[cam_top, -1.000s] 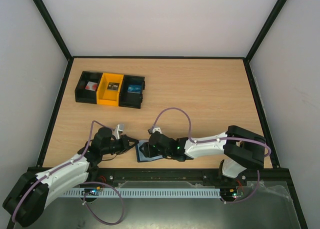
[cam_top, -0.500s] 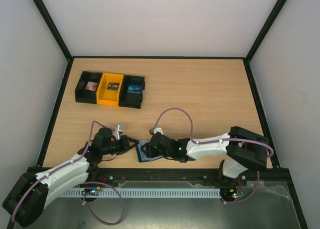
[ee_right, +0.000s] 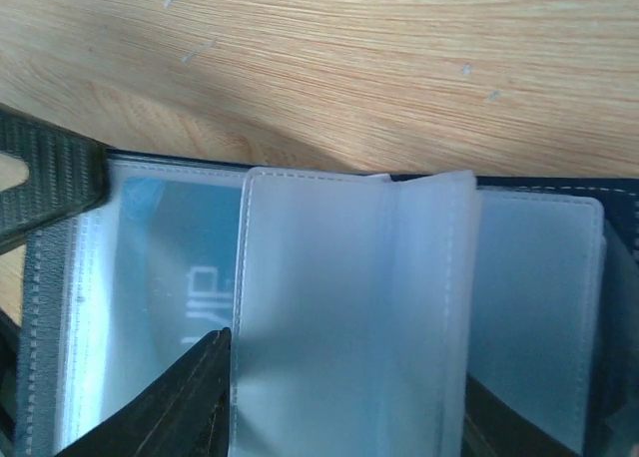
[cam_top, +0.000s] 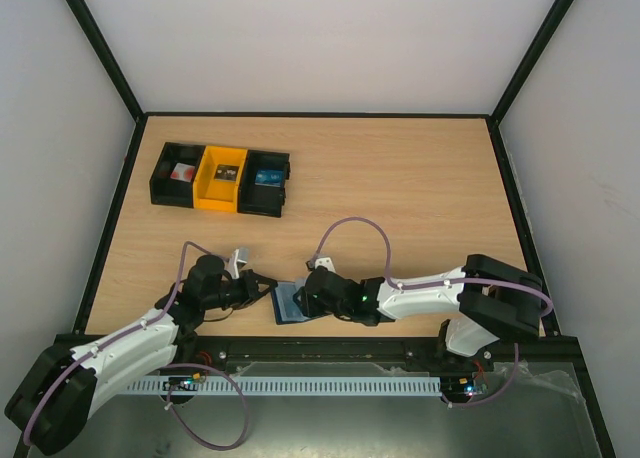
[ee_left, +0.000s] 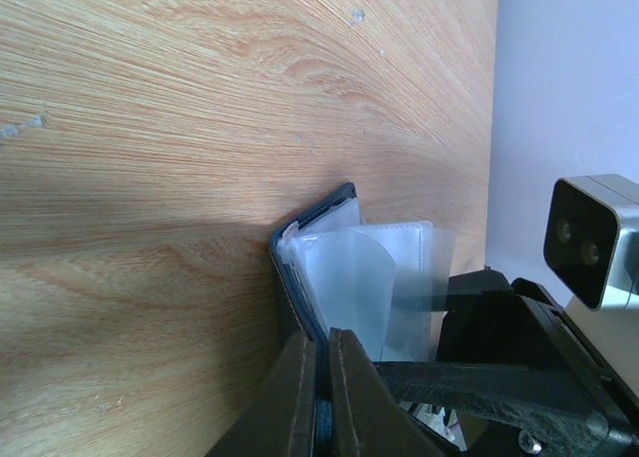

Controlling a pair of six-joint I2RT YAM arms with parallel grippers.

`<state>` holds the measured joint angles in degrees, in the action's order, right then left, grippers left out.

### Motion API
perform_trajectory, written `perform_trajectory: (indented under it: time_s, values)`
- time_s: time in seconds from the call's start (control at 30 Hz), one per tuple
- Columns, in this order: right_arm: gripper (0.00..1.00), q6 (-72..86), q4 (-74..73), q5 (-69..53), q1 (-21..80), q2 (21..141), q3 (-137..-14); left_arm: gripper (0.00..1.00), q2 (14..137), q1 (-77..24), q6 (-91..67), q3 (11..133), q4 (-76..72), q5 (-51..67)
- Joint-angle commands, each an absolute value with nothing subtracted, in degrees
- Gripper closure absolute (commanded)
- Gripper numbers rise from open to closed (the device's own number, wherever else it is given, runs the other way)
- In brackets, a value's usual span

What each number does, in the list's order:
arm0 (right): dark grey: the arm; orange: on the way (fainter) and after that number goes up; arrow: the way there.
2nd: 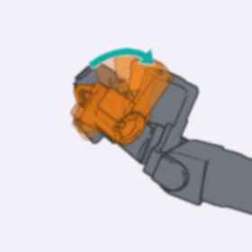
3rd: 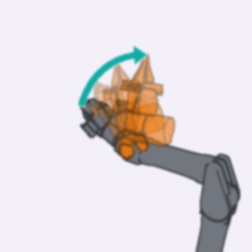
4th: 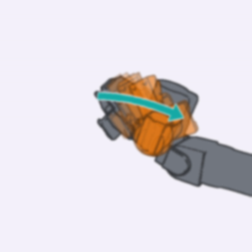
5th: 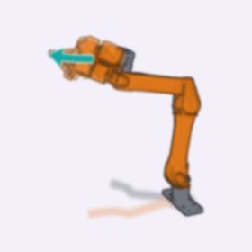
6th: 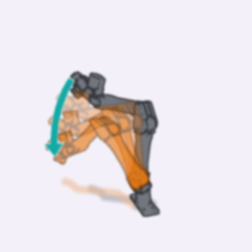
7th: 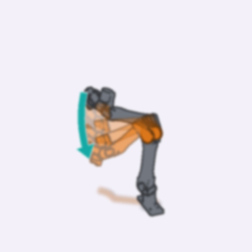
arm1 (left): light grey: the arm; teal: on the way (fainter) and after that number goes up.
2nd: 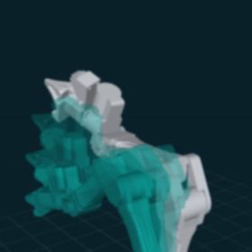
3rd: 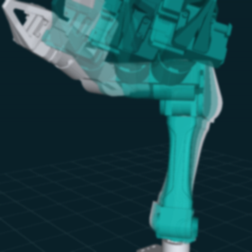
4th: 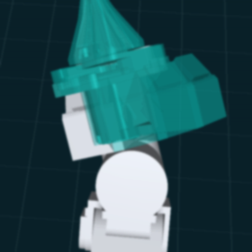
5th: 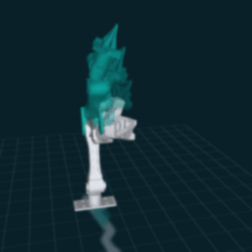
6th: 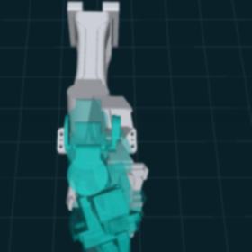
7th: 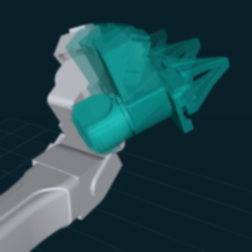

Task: Take the credit cards out of the card holder

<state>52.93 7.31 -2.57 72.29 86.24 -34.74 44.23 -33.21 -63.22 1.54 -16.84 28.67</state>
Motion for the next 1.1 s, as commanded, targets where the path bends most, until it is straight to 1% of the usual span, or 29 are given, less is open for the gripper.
perform_trajectory:
  time_s: [0.0,0.13,0.27,0.33,0.43,0.53,0.6,0.67,0.73,0.8,0.93,1.0,1.07]
  values:
    - [0.56,53.0,3.2,1.3,72.2,85.4,-34.6,0.97,43.7,-33.4,-62.6,1.1,-17.8,28.9]
    - [0.57,53.7,-1.8,6.3,72.2,82.9,-34.4,0.97,44.1,-33.4,-62.1,0.9,-17.3,28.0]
    - [0.58,54.7,-10.2,14.0,72.2,78.3,-34.8,0.97,45.1,-33.4,-61.5,1.4,-17.3,27.9]
    - [0.59,54.7,-11.4,15.5,72.2,75.9,-34.6,0.97,45.5,-33.4,-61.3,1.4,-17.7,27.9]
    - [0.61,53.4,-8.7,12.5,72.2,73.0,-34.5,0.97,45.9,-33.4,-61.3,1.3,-18.6,28.1]
    - [0.59,53.6,-1.7,6.1,72.2,71.8,-33.4,0.97,46.3,-33.4,-61.4,1.3,-19.1,28.0]
    - [0.56,54.3,3.5,1.1,72.2,72.5,-32.4,0.94,46.5,-33.4,-61.4,1.4,-19.2,27.7]
    - [0.50,54.5,6.5,-1.8,72.2,75.1,-32.8,0.91,46.9,-33.4,-61.5,1.5,-19.6,27.9]
    - [0.42,54.0,7.4,-3.8,72.2,78.2,-34.2,0.91,47.3,-33.4,-61.7,1.4,-20.2,28.5]
    - [0.36,52.8,8.4,-5.4,72.3,80.9,-35.2,0.91,47.8,-33.4,-61.9,1.4,-20.8,28.9]
    - [0.33,52.0,9.1,-7.4,72.3,84.6,-36.7,0.97,48.9,-33.4,-62.3,2.0,-21.9,29.4]
    - [0.27,52.3,9.7,-8.3,72.5,85.3,-36.8,0.97,49.8,-33.4,-62.1,2.9,-21.8,29.7]
    - [0.24,52.3,8.9,-7.9,72.8,86.0,-37.4,0.97,50.9,-33.3,-61.9,3.6,-22.2,30.4]
